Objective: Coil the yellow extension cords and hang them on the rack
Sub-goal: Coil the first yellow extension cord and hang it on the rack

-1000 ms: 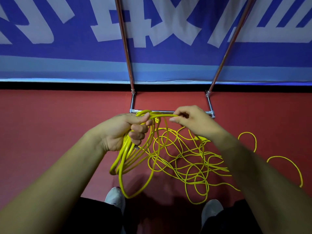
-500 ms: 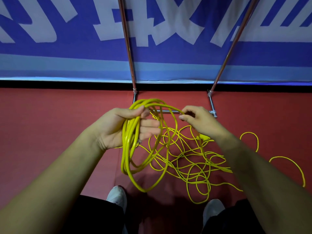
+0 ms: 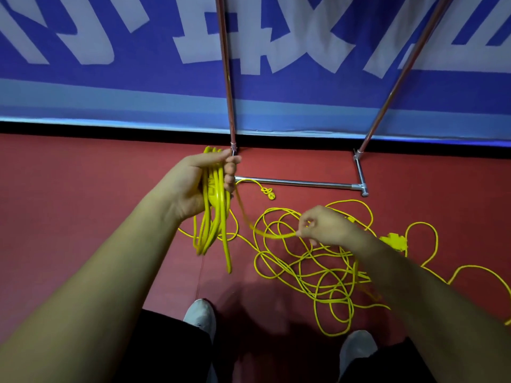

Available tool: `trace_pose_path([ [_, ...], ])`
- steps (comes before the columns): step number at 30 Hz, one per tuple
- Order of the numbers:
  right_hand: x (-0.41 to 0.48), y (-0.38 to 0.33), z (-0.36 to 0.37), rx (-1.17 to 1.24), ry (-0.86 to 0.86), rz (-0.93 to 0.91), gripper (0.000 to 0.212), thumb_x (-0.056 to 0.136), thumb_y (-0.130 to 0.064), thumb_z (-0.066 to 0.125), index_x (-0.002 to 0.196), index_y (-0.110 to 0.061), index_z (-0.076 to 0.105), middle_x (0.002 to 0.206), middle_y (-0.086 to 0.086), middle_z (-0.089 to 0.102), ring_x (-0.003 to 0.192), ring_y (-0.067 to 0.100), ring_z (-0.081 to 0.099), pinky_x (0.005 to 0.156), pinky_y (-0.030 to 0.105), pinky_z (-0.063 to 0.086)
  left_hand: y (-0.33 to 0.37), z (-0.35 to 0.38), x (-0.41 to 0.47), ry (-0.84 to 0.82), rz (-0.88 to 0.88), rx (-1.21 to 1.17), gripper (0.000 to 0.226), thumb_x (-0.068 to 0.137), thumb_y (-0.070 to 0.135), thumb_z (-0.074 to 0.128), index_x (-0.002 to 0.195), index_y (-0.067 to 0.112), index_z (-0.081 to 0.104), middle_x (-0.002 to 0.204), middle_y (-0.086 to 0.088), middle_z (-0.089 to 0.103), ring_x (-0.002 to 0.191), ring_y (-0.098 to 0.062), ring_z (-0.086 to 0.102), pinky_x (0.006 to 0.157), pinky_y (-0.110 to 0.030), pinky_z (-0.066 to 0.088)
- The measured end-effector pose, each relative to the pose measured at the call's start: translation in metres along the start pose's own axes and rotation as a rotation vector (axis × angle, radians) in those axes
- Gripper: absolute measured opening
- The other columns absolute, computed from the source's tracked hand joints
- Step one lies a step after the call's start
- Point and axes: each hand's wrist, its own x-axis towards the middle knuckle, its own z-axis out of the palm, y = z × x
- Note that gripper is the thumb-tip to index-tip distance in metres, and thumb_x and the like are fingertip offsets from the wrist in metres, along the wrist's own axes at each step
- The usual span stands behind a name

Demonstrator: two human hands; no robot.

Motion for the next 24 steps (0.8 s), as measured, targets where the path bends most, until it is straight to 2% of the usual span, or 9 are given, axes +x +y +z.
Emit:
trace_pose_path([
  [3,-0.025,-0.041,-0.024,-0.004,-0.283,-0.105,0.013,0.086,-0.024,0.069,0.08,-0.014,0.073,0.051,-0.004,0.058,0.039,0.003,0.038,0.04,0.018,0.027,-0.001,-0.003,0.002,0.073,-0.096,0.06,0.012,0.091,0.009,0.049,0.091,0.003,0.06,0.062,-0.002,0.062,0.052,-0.014,0.061,0.05,-0.022,0.051],
  [6,-0.049,-0.066,-0.041,0.199,-0.473,-0.225,0.007,0.087,-0.02,0.07,0.08,-0.018,0.073,0.054,-0.002,0.057,0.048,0.01,0.044,0.046,0.023,0.032,-0.012,0.004,-0.002,0.042,-0.262,0.184,0.016,0.095,0.008,0.046,0.086,0.002,0.058,0.072,-0.012,0.072,0.066,-0.025,0.073,0.054,-0.028,0.058],
  [8,-0.052,-0.074,-0.044,0.364,-0.379,-0.314,0.009,0.087,-0.017,0.069,0.079,-0.018,0.072,0.054,-0.001,0.054,0.05,0.011,0.042,0.048,0.024,0.031,-0.023,0.012,-0.005,-0.068,-0.367,0.228,0.015,0.094,0.009,0.046,0.086,0.003,0.057,0.082,-0.021,0.073,0.075,-0.031,0.073,0.06,-0.033,0.06],
  [11,-0.043,-0.076,-0.042,0.612,-0.083,-0.318,0.008,0.088,-0.012,0.065,0.08,-0.012,0.069,0.051,-0.004,0.051,0.049,0.008,0.038,0.047,0.021,0.029,-0.034,0.024,-0.007,-0.233,-0.401,0.271,0.014,0.087,0.01,0.05,0.089,0.001,0.06,0.083,-0.024,0.072,0.074,-0.033,0.072,0.059,-0.034,0.059],
  [15,-0.033,-0.064,-0.042,0.741,0.13,-0.273,0.011,0.086,-0.009,0.066,0.079,-0.011,0.058,0.049,-0.006,0.054,0.046,0.005,0.042,0.043,0.014,0.03,-0.036,0.028,-0.005,-0.354,-0.388,0.229,0.021,0.084,0.022,0.058,0.086,0.004,0.07,0.06,-0.005,0.06,0.048,-0.018,0.059,0.049,-0.026,0.051],
  [17,-0.027,-0.048,-0.044,0.697,0.133,-0.272,0.013,0.086,-0.011,0.066,0.077,-0.012,0.057,0.052,-0.005,0.056,0.047,0.005,0.045,0.045,0.015,0.034,-0.034,0.025,-0.002,-0.413,-0.371,0.168,0.023,0.079,0.027,0.07,0.088,0.006,0.067,0.055,0.002,0.049,0.044,-0.012,0.049,0.047,-0.024,0.046],
  [19,-0.021,-0.024,-0.046,0.566,0.102,-0.245,0.014,0.087,-0.018,0.067,0.077,-0.011,0.06,0.061,0.005,0.058,0.055,0.012,0.048,0.053,0.023,0.038,-0.031,0.019,0.001,-0.425,-0.349,0.073,0.023,0.074,0.023,0.076,0.085,0.007,0.063,0.052,0.005,0.045,0.041,-0.009,0.045,0.045,-0.021,0.042],
  [23,-0.013,0.035,-0.038,0.055,-0.018,0.008,0.019,0.092,-0.02,0.062,0.075,-0.014,0.067,0.069,0.014,0.065,0.053,0.009,0.041,0.052,0.027,0.032,-0.012,0.008,-0.003,-0.388,-0.291,-0.1,0.011,0.077,0.017,0.067,0.08,0.008,0.06,0.049,0.008,0.043,0.039,-0.007,0.044,0.043,-0.022,0.042],
  [24,-0.012,0.044,-0.034,0.012,-0.021,0.053,0.019,0.093,-0.019,0.061,0.076,-0.014,0.068,0.069,0.012,0.067,0.052,0.012,0.039,0.05,0.027,0.031,-0.008,0.005,-0.004,-0.356,-0.278,-0.086,0.011,0.076,0.017,0.067,0.079,0.009,0.061,0.048,0.008,0.043,0.039,-0.007,0.044,0.043,-0.022,0.043],
])
